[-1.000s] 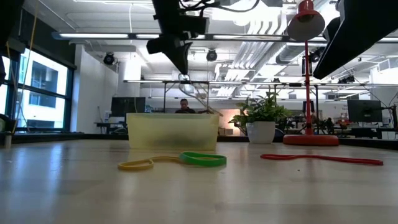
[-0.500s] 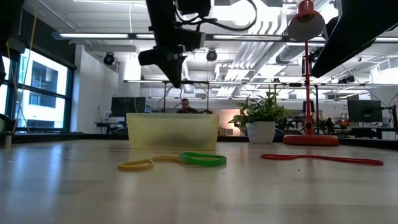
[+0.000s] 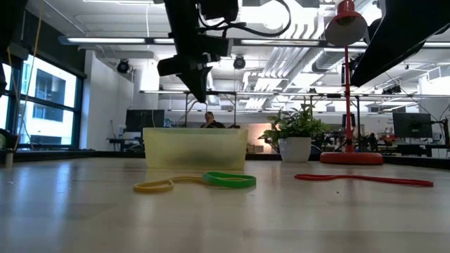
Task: Pick and place rubber bands into bin
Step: Put the yellow rubber band into the yellow bin, then put the green rubber band into the yellow bin
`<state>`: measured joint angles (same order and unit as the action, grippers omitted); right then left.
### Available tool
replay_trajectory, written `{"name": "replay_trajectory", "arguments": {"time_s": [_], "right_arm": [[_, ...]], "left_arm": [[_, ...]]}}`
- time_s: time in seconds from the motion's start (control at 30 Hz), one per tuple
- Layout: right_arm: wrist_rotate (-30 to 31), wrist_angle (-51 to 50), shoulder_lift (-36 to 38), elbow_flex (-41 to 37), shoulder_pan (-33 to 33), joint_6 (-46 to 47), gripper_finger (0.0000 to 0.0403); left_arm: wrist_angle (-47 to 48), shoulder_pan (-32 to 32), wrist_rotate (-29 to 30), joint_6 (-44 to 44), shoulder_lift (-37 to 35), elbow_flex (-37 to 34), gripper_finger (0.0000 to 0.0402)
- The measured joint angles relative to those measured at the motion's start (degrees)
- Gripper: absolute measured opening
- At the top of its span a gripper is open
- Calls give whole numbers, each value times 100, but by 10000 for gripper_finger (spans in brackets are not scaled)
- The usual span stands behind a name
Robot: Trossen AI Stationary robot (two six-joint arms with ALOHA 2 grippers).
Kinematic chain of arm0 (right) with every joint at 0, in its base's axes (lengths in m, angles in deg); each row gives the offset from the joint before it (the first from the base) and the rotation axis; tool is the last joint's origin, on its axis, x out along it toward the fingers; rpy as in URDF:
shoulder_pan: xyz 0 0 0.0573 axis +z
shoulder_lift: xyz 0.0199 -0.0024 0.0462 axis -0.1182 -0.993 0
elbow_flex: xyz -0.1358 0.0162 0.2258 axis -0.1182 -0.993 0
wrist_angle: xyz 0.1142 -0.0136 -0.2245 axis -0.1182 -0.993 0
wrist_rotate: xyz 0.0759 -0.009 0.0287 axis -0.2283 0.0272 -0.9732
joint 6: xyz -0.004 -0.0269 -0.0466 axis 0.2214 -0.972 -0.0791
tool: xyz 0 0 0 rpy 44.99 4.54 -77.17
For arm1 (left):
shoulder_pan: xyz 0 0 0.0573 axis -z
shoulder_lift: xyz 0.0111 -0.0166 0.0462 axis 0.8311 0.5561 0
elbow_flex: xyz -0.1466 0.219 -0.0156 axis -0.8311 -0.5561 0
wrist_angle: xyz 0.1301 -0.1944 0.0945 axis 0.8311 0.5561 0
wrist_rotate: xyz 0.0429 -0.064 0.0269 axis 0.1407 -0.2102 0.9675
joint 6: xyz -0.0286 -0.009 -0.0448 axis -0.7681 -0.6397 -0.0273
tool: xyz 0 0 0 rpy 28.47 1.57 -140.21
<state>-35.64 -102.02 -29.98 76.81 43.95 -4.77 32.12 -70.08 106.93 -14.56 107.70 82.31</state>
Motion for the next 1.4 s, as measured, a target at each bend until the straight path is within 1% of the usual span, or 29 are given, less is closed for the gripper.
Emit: {"name": "replay_trajectory", "arguments": {"time_s": [0.13,0.37,0.43,0.53,0.63,0.77,0.9,1.03,1.13,1.23,1.4], "right_arm": [[0,2,0,0,0,0,220],[4,8,0,0,-4,0,220],[4,17,0,0,-4,6,220],[4,17,0,0,-4,101,220],[4,17,0,0,-4,125,220],[9,17,0,0,-4,124,220],[115,-2,0,0,-4,94,220],[287,-32,0,0,-6,-31,220],[304,-46,0,0,-7,-161,220],[306,-68,0,0,-7,-177,220],[277,-121,0,0,-4,-272,220]], "left_arm": [[-2,0,-306,121,0,0,23],[34,1,-375,129,0,0,103],[44,0,-702,126,0,0,124],[42,86,-1387,33,0,0,144],[40,400,-1738,-28,0,0,148],[-21,1056,-1759,-42,0,0,149],[-423,1770,-1796,-39,0,0,149],[-1025,2298,-2032,-192,1,0,149],[-1371,2428,-2016,-712,128,13,149],[-1412,2411,-1949,-1231,374,7,149],[-1542,2402,-1905,-1666,863,7,149]]}}
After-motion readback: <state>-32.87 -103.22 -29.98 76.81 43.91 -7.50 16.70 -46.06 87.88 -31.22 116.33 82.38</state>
